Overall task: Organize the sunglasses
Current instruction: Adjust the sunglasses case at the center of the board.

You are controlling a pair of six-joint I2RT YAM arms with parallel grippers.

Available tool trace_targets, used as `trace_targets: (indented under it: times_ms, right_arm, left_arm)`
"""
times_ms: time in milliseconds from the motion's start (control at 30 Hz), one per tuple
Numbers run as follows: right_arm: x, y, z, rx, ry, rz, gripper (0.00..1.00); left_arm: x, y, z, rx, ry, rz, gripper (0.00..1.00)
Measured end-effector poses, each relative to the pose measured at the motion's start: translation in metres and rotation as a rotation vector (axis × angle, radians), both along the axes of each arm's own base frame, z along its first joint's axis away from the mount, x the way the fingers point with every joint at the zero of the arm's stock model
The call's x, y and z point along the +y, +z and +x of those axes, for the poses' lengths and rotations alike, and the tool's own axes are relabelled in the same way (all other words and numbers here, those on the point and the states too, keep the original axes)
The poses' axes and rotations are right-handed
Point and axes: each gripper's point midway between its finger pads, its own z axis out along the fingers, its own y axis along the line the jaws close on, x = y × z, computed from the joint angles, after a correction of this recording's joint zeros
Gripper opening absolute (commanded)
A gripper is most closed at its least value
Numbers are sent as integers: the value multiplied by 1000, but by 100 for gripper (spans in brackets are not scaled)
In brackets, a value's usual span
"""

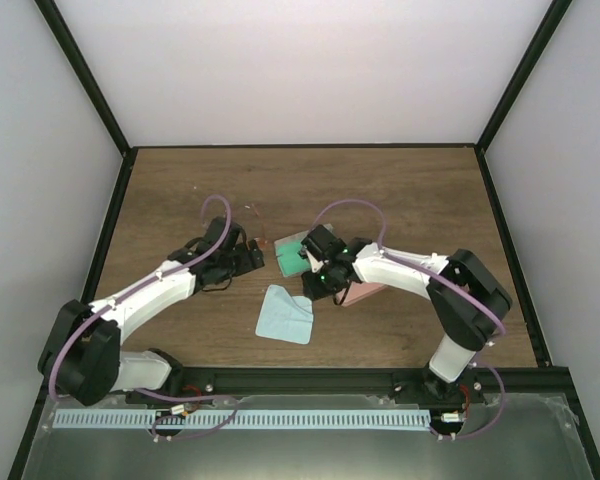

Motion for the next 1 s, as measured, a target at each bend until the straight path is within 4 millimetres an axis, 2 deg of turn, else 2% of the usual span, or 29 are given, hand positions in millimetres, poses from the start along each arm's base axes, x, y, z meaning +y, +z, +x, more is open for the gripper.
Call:
trace_targets:
  times_ms: [100, 167, 233, 300, 367, 433, 533, 633, 700, 767, 800, 833, 900, 1000]
  right_arm:
    - [-6, -7, 0, -2, -14, -42, 30]
    - [-9, -7, 2, -8, -24, -55, 27]
    - [-14, -7, 8, -11, -48, -66, 25]
    - [-19, -3, 17, -13, -82, -57, 24]
    - [-28, 6, 36, -16, -149, -25, 24]
    - [-44, 16, 57, -25, -230, 9, 24]
    - [-66, 31, 80, -48, -335, 51, 24]
    - [-74, 45, 87, -64, -375, 92, 24]
    - [-74, 55, 88, -74, -386, 122, 24]
    - [-74, 62, 88, -82, -386, 144, 24]
    - [-74, 64, 87, -84, -387, 150, 24]
    - [-75, 66, 87, -85, -388, 155, 24]
    - [-79, 67, 87, -86, -396, 163, 24]
    - [-88, 64, 83, -75, -412, 162, 24]
  left_arm:
    - [2, -6, -3, 18, 3, 8, 95]
    - [2, -8, -5, 26, 4, 11, 86]
    - [2, -8, -4, 26, 6, 9, 82]
    - [1, -8, -4, 24, -1, 9, 82]
    - [-4, -6, -3, 19, -25, 15, 81]
    - [-16, 0, 5, 6, -65, 22, 79]
    - [-48, 19, 27, -38, -156, 27, 68]
    - [-82, 34, 49, -80, -249, 36, 65]
    - [-104, 38, 61, -95, -305, 51, 71]
    - [-122, 38, 73, -109, -355, 88, 87]
    - [-130, 36, 79, -116, -376, 113, 91]
    - [-139, 35, 87, -127, -401, 144, 93]
    - [-148, 31, 90, -143, -449, 191, 99]
    - [-158, 31, 95, -187, -552, 268, 100]
